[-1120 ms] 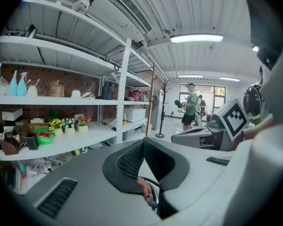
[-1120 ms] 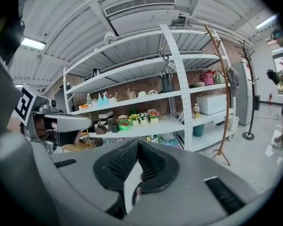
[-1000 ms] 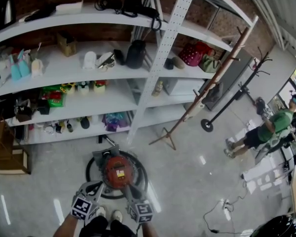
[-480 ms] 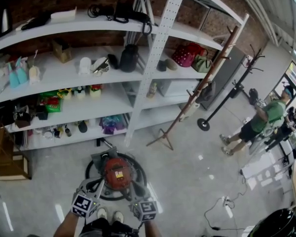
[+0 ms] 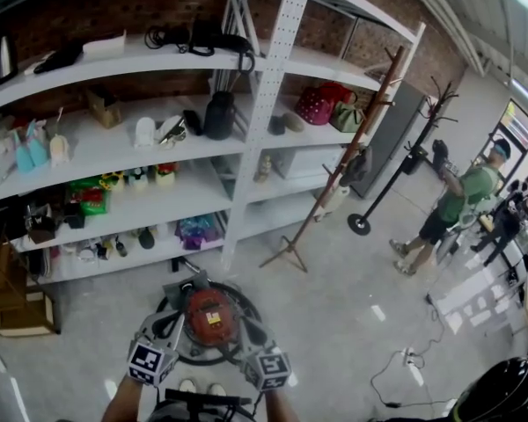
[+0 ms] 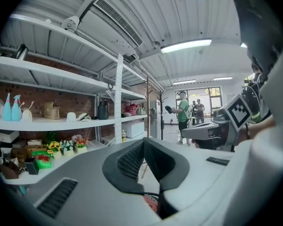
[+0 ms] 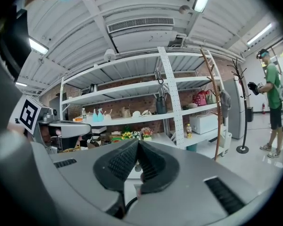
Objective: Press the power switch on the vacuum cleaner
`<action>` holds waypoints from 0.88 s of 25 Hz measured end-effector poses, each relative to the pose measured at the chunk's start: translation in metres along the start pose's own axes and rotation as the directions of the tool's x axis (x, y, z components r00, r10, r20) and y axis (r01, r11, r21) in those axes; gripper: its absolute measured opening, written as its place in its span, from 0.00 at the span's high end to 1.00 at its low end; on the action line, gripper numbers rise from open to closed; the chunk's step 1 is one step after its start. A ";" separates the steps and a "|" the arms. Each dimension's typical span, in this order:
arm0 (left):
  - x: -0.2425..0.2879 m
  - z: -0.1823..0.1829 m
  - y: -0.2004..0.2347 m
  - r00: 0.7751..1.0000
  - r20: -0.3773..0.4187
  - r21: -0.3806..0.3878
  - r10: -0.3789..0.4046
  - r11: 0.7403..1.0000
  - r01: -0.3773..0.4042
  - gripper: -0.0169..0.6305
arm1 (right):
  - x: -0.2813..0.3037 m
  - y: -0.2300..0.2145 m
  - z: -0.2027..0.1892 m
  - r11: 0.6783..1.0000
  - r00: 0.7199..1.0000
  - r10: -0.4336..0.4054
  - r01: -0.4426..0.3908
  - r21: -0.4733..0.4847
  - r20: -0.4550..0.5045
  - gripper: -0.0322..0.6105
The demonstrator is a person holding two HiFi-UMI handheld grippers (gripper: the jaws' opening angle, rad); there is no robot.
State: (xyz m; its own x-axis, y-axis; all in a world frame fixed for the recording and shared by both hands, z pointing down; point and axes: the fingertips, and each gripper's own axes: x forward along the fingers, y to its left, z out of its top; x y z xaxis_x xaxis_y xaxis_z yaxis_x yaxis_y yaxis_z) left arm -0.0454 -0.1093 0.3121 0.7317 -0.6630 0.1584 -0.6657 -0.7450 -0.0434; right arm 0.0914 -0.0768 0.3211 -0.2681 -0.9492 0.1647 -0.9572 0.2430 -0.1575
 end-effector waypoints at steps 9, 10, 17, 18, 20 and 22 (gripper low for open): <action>-0.013 0.019 0.014 0.998 0.039 0.014 0.044 0.999 -0.045 0.96 | -0.005 0.006 0.020 1.000 0.999 0.003 -0.001 -0.031 0.048 0.94; -0.015 0.020 0.015 0.998 0.043 0.015 0.050 0.999 -0.051 0.96 | -0.006 0.007 0.021 0.999 0.999 0.002 -0.001 -0.035 0.050 0.94; -0.023 0.023 0.021 0.997 0.042 0.019 0.067 0.997 -0.068 0.96 | -0.015 0.005 0.026 0.999 0.999 -0.006 0.008 -0.049 0.053 0.94; -0.024 0.024 0.022 0.997 0.043 0.019 0.068 0.997 -0.069 0.96 | -0.016 0.004 0.027 0.999 0.999 -0.012 0.015 -0.051 0.052 0.94; -0.025 0.026 0.023 0.996 0.047 0.018 0.073 0.997 -0.074 0.96 | -0.017 0.002 0.027 0.998 0.998 -0.017 0.020 -0.054 0.054 0.94; -0.027 0.027 0.025 0.995 0.053 0.019 0.081 0.996 -0.082 0.96 | -0.017 0.000 0.025 0.998 0.998 -0.010 0.014 -0.055 0.066 0.94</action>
State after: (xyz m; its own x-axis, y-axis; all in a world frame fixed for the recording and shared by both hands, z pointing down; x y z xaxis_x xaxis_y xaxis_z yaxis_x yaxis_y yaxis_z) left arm -0.0777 -0.1121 0.2801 0.6824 -0.7238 0.1023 -0.7203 -0.6896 -0.0749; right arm 0.0991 -0.0659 0.2943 -0.2502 -0.9628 0.1016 -0.9654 0.2402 -0.1012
